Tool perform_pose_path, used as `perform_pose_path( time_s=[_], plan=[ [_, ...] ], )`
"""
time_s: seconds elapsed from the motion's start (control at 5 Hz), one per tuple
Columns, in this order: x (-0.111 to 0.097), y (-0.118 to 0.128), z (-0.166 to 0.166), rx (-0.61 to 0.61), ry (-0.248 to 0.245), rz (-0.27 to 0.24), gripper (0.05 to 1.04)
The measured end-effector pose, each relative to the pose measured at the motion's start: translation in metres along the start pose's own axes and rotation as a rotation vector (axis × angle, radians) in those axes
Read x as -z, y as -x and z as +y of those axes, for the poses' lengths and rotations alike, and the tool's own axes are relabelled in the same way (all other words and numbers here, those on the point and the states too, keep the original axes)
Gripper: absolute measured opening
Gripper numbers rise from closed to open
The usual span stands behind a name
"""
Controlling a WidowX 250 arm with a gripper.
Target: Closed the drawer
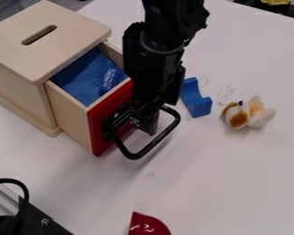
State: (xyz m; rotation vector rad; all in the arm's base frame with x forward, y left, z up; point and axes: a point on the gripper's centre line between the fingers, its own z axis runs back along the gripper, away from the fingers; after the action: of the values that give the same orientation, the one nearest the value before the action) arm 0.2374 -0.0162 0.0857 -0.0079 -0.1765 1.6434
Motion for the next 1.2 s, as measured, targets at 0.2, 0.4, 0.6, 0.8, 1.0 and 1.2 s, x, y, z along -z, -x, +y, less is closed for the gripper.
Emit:
perform_pose_path(
  time_s=[0.2, 0.4, 0.6, 0.8, 1.0, 1.2],
  plan=[
    [0.007, -0.01, -0.003, -0.017, -0.009, -0.003, 0.982],
    [0.016, -0.029, -0.008, -0.025, -0.031, -0.013, 0.982],
    [0.017, -0.037, -0.012, -0.026, -0.031, -0.014, 0.982],
    [0.014, -0.048, -0.023, -0.039, -0.01, -0.019, 0.982],
    [0.014, -0.056, -0.028, -0.028, -0.011, -0.021, 0.982],
    [0.011, -0.065, -0.03, -0.025, -0.012, -0.026, 0.982]
  ],
)
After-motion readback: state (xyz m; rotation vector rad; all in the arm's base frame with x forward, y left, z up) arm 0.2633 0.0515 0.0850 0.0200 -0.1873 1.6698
